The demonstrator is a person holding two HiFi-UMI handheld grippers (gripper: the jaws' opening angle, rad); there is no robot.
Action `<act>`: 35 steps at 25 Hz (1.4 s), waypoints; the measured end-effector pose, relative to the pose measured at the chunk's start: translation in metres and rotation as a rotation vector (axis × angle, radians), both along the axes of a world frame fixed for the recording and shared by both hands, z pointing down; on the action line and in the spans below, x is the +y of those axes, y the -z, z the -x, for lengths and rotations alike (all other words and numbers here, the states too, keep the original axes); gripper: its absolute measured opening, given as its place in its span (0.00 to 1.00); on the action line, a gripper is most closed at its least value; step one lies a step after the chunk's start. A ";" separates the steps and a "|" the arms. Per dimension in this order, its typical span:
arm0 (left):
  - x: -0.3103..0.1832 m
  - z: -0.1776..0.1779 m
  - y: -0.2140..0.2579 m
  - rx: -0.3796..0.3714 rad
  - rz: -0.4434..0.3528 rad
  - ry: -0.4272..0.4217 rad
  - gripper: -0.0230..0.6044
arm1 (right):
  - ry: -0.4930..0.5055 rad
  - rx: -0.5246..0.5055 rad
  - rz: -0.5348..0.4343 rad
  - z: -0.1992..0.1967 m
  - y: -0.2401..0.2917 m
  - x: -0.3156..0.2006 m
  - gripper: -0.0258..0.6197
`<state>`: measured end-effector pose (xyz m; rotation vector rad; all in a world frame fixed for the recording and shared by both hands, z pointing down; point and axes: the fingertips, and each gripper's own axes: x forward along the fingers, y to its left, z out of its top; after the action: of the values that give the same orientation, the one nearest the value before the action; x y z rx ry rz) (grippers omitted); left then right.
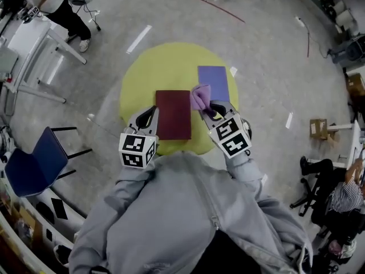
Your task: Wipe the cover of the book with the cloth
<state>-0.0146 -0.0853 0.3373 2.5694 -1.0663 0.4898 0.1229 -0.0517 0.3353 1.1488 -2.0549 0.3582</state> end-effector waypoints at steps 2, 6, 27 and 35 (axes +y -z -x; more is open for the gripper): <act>-0.006 -0.009 0.039 0.021 -0.100 0.009 0.07 | -0.029 -0.013 -0.131 -0.002 0.035 -0.010 0.17; -0.012 -0.020 0.103 0.049 -0.284 0.041 0.07 | -0.072 -0.062 -0.351 0.001 0.099 -0.023 0.17; 0.038 -0.030 0.172 0.122 -0.509 0.107 0.06 | -0.267 -0.360 -0.686 0.020 0.166 0.019 0.17; 0.039 -0.025 0.167 0.131 -0.497 0.103 0.06 | -0.252 -0.380 -0.668 0.028 0.165 0.021 0.17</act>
<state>0.0103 -0.0459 0.1703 2.8875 -1.4073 0.0251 0.0945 -0.0305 0.1704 1.8649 -2.4529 -0.0111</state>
